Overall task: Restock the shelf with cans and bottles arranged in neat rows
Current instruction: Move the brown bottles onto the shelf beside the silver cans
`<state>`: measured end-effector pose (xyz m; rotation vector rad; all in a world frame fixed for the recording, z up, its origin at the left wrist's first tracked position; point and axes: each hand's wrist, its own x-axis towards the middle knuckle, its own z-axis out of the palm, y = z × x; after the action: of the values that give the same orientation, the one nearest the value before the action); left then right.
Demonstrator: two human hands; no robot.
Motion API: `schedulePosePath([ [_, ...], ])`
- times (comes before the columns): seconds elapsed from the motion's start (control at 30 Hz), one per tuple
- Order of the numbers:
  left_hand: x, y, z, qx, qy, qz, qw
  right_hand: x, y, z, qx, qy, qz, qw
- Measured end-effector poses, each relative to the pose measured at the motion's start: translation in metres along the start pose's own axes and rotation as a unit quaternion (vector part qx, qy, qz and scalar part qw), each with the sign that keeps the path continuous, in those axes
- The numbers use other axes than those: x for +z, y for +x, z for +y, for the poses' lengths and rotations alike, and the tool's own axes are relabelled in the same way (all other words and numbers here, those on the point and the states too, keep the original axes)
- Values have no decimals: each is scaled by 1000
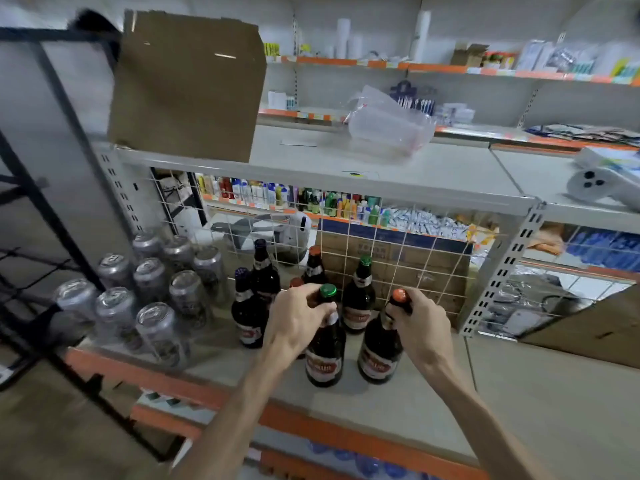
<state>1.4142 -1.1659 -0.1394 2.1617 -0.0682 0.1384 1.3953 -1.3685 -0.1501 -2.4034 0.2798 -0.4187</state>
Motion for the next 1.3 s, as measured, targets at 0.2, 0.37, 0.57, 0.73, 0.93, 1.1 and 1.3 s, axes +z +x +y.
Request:
schedulePosePath([
  [0.2, -13, -2, -21, -2, -4, 10, 1000, 12, 3, -6, 15, 6, -11, 1000],
  [0.37, -19, 0, -32, -2, 1, 17, 1000, 19, 6, -11, 7, 0, -11, 1000],
  [0.57, -31, 0, -47, 6, 11, 20, 1000, 31, 9, -16, 9, 10, -37, 999],
  [0.73, -48, -5, -61, -11, 14, 19, 1000, 40, 6, -21, -11, 5, -55, 998],
  [0.93, -78, -13, -86, -33, 28, 57, 997, 47, -7, -33, -45, 16, -62, 997],
  [1.1, -103, -17, -100, -36, 35, 80, 996, 55, -19, -44, -63, 19, -91, 994],
  [1.3, -116, -16, -115, -36, 25, 86, 995, 69, -34, -61, -83, 46, -113, 989],
])
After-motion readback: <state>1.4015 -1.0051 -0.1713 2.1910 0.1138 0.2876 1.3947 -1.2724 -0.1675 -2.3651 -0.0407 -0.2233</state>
